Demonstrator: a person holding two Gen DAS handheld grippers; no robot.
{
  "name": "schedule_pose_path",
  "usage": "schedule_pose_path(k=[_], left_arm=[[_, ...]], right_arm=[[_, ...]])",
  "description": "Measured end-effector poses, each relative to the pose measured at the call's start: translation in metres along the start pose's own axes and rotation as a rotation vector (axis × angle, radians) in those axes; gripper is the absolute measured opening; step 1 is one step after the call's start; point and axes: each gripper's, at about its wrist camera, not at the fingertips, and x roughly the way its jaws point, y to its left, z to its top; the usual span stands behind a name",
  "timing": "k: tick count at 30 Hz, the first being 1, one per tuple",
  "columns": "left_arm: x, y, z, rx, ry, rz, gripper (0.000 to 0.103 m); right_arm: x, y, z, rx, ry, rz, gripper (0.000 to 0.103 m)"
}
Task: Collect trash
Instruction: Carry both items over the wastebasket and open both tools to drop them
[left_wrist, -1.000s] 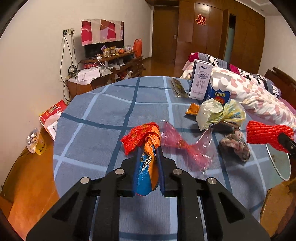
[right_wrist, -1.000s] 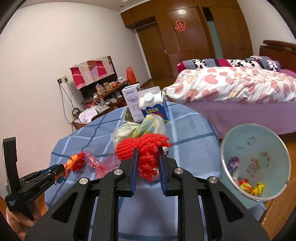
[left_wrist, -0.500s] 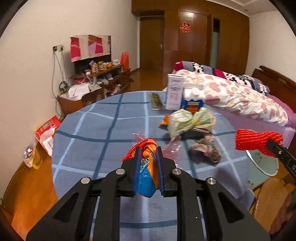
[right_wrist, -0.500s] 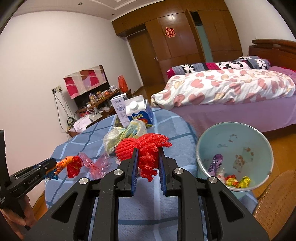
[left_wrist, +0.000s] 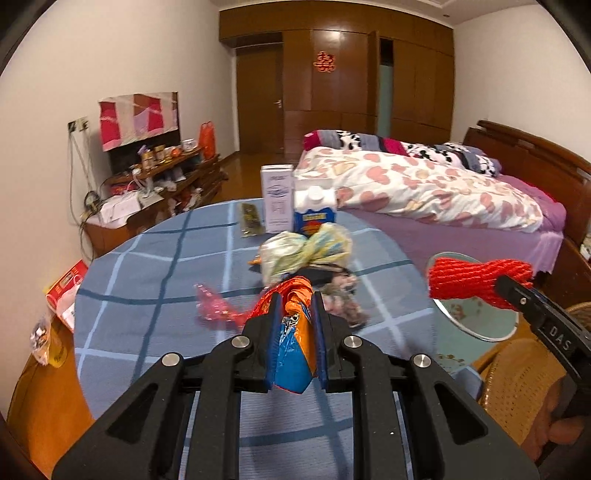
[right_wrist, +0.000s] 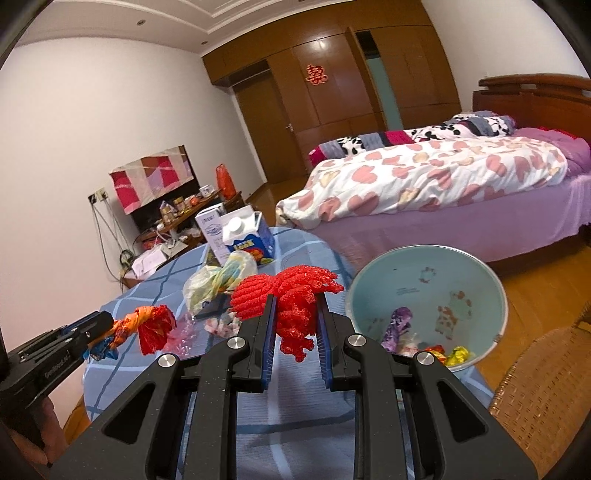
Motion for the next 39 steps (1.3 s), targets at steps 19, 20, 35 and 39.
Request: schedule_pose_path(k=[19,20,35,39], left_arm=[[0.005,-0.084,0.014,0.125,-0.025,-0.135,0.016],[0.006,-0.086,0.014,0.129,-0.025,-0.138,0.016],[0.021,-0.124,0.022,0.168,-0.025,-0.188,0.016],[0.025,-0.131,0.024,0.176,-0.023,-0.197,0.016]], right_arm=[[-0.017,-0.048,0.009,0.082,-0.041,-0.100,0.021],[-0.018,-0.050,0.010,0.085,-0.043,-0.105,0.021],[-0.019,-0.077,0.014,0.111,-0.069,-0.195,0.021],[-0.017,-0.087,0.015,0.121,-0.069,-0.236,0.021]])
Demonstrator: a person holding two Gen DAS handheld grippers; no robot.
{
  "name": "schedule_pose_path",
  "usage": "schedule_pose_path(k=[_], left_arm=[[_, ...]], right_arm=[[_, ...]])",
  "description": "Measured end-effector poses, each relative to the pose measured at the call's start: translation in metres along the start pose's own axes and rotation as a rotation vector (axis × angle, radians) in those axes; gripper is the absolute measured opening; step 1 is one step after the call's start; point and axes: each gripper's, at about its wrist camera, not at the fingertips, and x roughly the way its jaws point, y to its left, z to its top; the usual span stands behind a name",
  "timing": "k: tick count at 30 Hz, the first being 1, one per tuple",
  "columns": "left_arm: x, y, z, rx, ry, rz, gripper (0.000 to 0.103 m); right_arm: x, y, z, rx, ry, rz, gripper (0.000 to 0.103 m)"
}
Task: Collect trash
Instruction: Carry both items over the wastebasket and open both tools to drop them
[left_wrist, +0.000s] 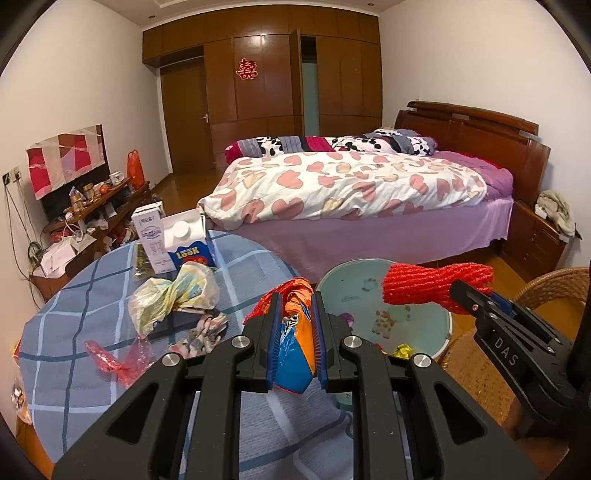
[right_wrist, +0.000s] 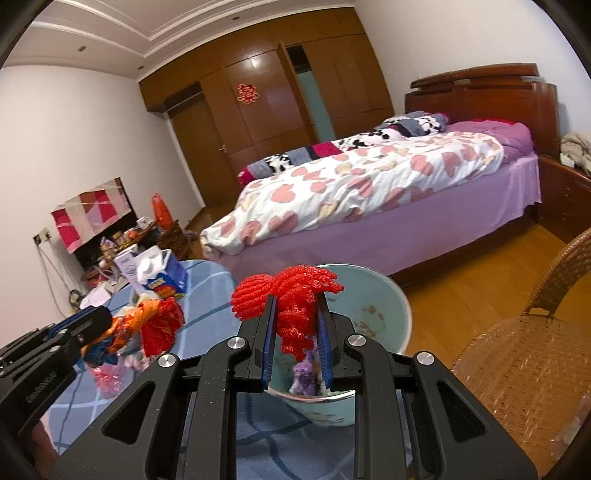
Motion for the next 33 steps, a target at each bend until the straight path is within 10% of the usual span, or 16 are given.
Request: schedule_pose_path(k=[33], left_arm=[[0.077,-0.061,0.006,0.041,0.080,-0.137,0.016]], right_arm=[[0.056,-0.042,-0.004,-0.002,0.062,-0.198,0.021]])
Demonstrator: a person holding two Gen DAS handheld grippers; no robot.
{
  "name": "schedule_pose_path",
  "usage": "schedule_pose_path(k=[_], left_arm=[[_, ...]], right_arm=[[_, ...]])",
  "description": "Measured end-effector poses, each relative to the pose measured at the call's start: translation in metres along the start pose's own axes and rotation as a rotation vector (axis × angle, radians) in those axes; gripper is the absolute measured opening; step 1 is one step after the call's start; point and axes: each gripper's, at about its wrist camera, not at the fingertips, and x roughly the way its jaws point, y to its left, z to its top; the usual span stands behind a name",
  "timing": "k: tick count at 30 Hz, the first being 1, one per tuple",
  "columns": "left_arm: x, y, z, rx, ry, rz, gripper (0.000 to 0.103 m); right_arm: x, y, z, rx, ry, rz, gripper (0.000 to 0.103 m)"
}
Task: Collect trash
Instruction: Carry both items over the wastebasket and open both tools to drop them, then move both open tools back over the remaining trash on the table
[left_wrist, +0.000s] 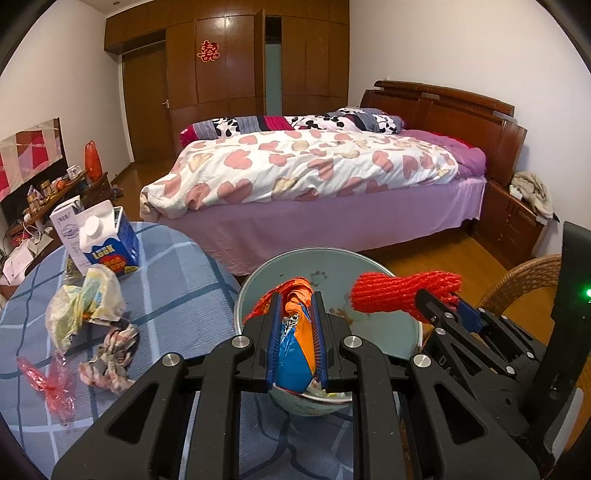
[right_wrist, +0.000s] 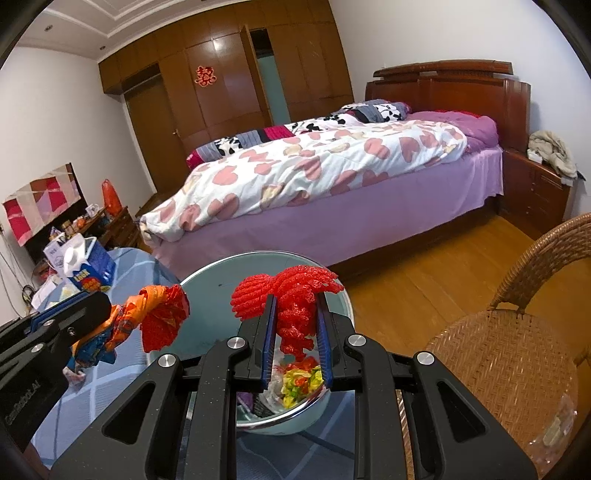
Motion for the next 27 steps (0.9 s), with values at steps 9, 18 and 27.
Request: schedule_pose_path(k=[9,18,27], left_arm=[[0.035,0.000,-0.002,-0.026,0.069,-0.021,0.019],[0.024,0.015,-0.007,-0.038,0.063,0.095,0.052],[-0.006,0.037,-0.010,-0.049,0.027,0.208,0.071]], right_arm=[[0.030,-0.007,-0.001,0.012,0.072,0.020,0.023],[0.027,-0.011,-0.002,0.053,0.057,0.046,0.038],[0.002,-0.007,-0.003,0.088,-0.031,0.052,0.070]])
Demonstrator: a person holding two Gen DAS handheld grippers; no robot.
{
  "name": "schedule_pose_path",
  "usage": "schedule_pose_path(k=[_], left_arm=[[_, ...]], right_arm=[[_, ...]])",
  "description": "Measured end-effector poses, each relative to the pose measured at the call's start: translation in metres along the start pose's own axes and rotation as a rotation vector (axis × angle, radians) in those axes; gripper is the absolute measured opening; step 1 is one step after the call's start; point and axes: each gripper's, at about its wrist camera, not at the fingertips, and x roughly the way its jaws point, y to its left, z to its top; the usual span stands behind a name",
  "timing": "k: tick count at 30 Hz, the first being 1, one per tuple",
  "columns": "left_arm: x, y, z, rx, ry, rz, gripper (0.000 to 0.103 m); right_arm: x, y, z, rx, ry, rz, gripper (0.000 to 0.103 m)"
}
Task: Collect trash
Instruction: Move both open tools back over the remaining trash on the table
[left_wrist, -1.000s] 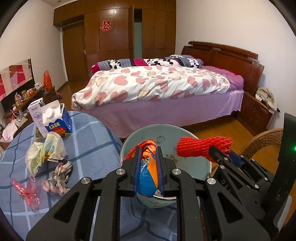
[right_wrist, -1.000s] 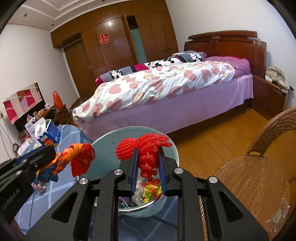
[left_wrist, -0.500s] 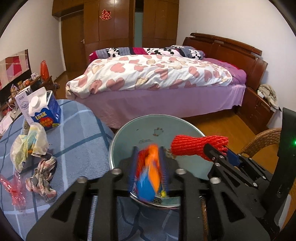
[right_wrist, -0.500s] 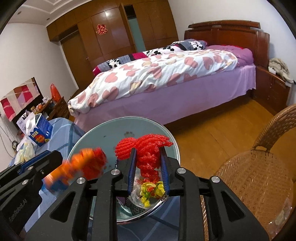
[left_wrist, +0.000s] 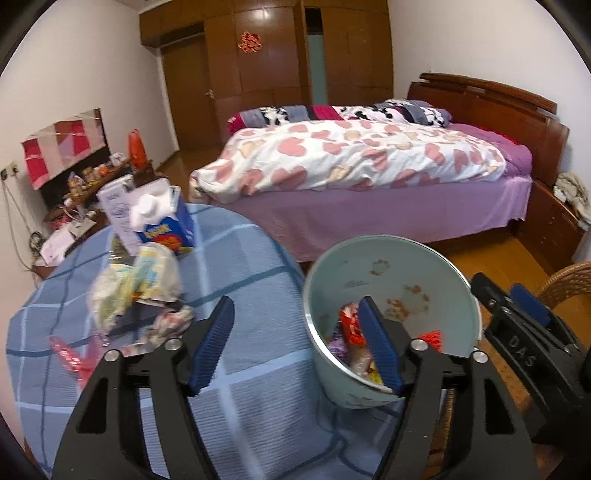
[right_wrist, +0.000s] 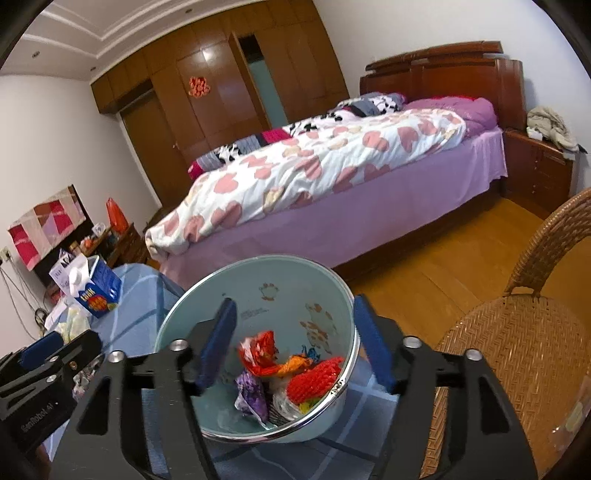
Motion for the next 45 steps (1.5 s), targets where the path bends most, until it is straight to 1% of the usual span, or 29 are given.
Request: schedule_pose_path(k=[5,14,20,28,45], left_arm=[[-0.016,0.018,-0.002,-0.025,-0.012,0.041,0.080],[-0.036,0.055,-0.012,-0.082,-0.016,0.088,0.084],[-0.042,0.074,-0.019,-0.106,-0.009,0.117,0.085],[-0.046,0.107,-0.032,-0.165,0.011,0.167,0.085],[-0.057,0.162,-0.055,-0.242,0.018,0.271,0.085]], right_arm=[[-0.009,0.010,-0.002,-0.019,-0.004,0.021,0.071],[-0.027,0.044,-0.008,-0.089,0.001,0.076,0.075],[-0.033,0.067,-0.014,-0.128,0.019,0.108,0.075],[-0.037,0.097,-0.023,-0.190,0.030,0.145,0.075],[-0.041,0.152,-0.042,-0.280,0.062,0.237,0.075]])
